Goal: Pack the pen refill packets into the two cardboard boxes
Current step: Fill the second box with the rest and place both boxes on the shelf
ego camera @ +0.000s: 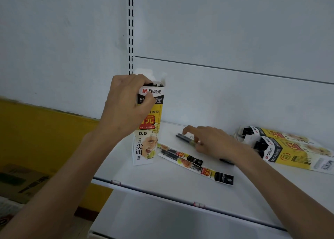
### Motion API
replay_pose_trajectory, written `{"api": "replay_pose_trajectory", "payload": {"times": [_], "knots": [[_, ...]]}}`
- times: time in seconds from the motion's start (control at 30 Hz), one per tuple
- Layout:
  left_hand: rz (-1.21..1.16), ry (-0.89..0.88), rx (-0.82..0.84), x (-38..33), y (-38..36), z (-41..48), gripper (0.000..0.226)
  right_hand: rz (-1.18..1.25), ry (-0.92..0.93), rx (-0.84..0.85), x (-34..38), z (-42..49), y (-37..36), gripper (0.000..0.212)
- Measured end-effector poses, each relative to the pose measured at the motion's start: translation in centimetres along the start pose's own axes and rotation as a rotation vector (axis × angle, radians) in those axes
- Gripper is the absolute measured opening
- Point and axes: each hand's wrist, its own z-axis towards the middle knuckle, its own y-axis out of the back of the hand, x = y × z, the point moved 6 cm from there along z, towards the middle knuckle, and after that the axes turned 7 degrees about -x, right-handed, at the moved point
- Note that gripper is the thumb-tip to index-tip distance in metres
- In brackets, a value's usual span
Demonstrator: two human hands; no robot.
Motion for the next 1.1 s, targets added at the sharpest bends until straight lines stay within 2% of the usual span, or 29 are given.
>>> {"api": "replay_pose_trajectory", "payload": {"times": [0.1,0.47,0.57,0.63,0.73,0.87,0.93,1.0,1.1], "knots": [[-0.001,0.001,0.002,0.0,0.1,-0.1,0.037,-0.130,0.010,0.003,0.0,0.6,-0.7,0.048],[-0.025,0.008,0.007,0.1,0.4,-0.1,0.035,0.031,-0.143,0.009,-1.7,1.6,-0.8,0.039],[-0.015,0.004,0.013,0.1,0.4,-0.1,0.034,0.238,-0.125,-0.045,-2.0,1.8,-0.2,0.045],[-0.013,0.004,0.013,0.2,0.5,-0.1,0.034,0.359,-0.104,-0.086,-2.0,1.8,0.5,0.040],[0.004,0.003,0.020,0.4,0.5,0.1,0.036,0.521,-0.142,-0.060,-1.7,1.7,1.1,0.044],[0.059,-0.026,0.025,0.4,0.5,0.1,0.037,1.137,-0.312,0.029,-1.4,1.5,0.9,0.047],[0.078,-0.041,0.025,0.3,0.5,0.1,0.037,1.190,-0.279,0.041,-1.4,1.5,0.8,0.043],[0.086,-0.050,0.033,0.3,0.5,0.2,0.036,1.123,-0.218,-0.002,-1.4,1.7,0.9,0.042],[0.074,-0.044,0.069,0.1,0.4,0.5,0.036,1.082,-0.192,-0.214,-1.6,2.2,2.3,0.033]]}}
